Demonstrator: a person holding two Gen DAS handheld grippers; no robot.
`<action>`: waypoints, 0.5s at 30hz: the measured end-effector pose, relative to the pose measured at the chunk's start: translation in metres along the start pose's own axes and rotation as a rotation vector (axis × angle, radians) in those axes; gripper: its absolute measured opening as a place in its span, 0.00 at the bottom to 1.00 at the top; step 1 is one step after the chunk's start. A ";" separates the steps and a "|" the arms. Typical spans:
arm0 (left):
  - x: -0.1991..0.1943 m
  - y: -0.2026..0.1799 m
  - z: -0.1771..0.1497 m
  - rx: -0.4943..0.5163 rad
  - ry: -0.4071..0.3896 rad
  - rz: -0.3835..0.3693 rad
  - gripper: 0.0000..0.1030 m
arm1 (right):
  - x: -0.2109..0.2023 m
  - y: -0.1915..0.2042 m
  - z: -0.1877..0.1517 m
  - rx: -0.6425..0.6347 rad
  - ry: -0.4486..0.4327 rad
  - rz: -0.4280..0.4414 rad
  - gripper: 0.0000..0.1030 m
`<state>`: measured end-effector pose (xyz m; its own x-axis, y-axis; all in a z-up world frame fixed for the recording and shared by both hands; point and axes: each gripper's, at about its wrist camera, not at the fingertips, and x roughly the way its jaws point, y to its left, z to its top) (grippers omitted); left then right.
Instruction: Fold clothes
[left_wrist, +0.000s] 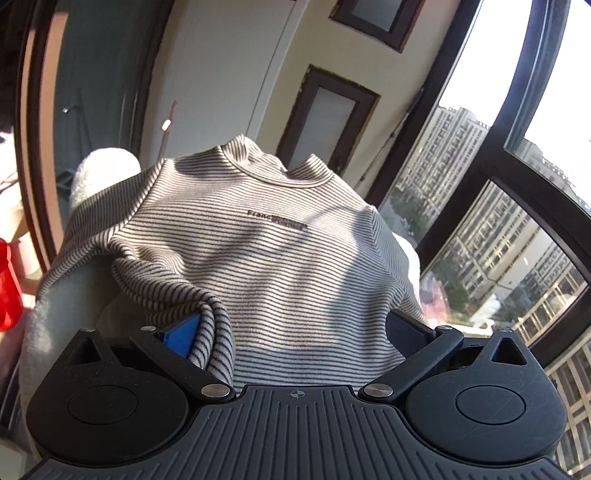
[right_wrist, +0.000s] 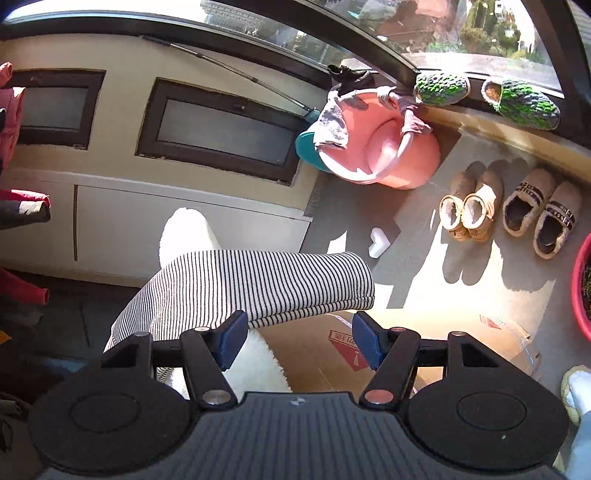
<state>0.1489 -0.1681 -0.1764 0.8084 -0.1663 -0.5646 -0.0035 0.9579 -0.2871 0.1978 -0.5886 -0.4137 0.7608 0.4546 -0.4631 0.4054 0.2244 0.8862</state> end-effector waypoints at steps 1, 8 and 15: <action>-0.002 -0.006 0.001 0.012 -0.025 0.006 1.00 | 0.008 -0.013 0.003 0.065 0.022 0.022 0.63; -0.021 0.012 0.018 -0.209 -0.098 -0.043 1.00 | 0.072 -0.072 0.007 0.435 0.181 0.137 0.69; -0.060 0.046 0.016 -0.166 -0.259 0.232 1.00 | 0.121 -0.082 0.004 0.598 0.181 0.308 0.51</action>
<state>0.1099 -0.1107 -0.1434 0.8970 0.1352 -0.4208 -0.2816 0.9087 -0.3082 0.2582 -0.5556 -0.5427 0.8104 0.5697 -0.1365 0.4339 -0.4271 0.7933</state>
